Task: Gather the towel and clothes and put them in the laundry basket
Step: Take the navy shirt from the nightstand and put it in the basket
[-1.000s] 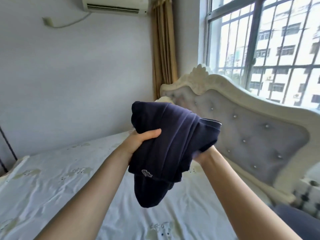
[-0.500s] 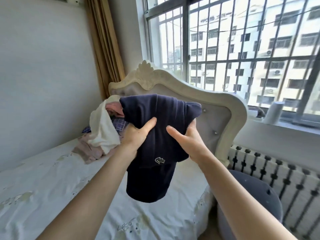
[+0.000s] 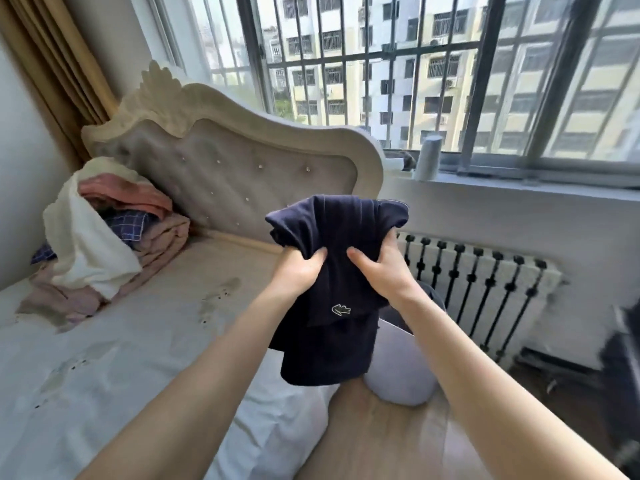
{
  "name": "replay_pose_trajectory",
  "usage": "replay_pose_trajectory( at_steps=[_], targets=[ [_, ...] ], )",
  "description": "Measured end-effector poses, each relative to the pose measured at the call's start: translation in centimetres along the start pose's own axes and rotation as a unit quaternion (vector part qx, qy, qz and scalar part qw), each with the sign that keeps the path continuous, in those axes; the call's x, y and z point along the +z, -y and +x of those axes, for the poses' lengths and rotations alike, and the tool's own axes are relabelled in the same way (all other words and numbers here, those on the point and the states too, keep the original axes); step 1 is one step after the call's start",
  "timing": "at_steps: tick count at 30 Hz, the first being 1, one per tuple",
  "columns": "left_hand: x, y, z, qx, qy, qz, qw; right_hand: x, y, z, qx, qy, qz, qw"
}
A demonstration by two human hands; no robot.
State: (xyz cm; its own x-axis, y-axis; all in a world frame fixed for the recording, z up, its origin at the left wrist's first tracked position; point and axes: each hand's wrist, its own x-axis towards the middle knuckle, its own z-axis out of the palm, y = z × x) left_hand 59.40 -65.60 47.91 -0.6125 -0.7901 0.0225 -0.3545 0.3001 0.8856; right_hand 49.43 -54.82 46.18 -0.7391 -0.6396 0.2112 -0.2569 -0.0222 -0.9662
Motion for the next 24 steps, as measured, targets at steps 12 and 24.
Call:
replay_pose_trajectory(
  at_steps=[12,24],
  targets=[
    [18.9,-3.6,6.3,-0.056,0.036,-0.074,0.995,-15.5,-8.0,8.0,0.039,-0.011,-0.04,0.998],
    [31.0,-3.4,14.8,-0.127,-0.009,-0.117,0.985,-22.0,-17.0,17.7,0.077,0.009,-0.047,0.996]
  ],
)
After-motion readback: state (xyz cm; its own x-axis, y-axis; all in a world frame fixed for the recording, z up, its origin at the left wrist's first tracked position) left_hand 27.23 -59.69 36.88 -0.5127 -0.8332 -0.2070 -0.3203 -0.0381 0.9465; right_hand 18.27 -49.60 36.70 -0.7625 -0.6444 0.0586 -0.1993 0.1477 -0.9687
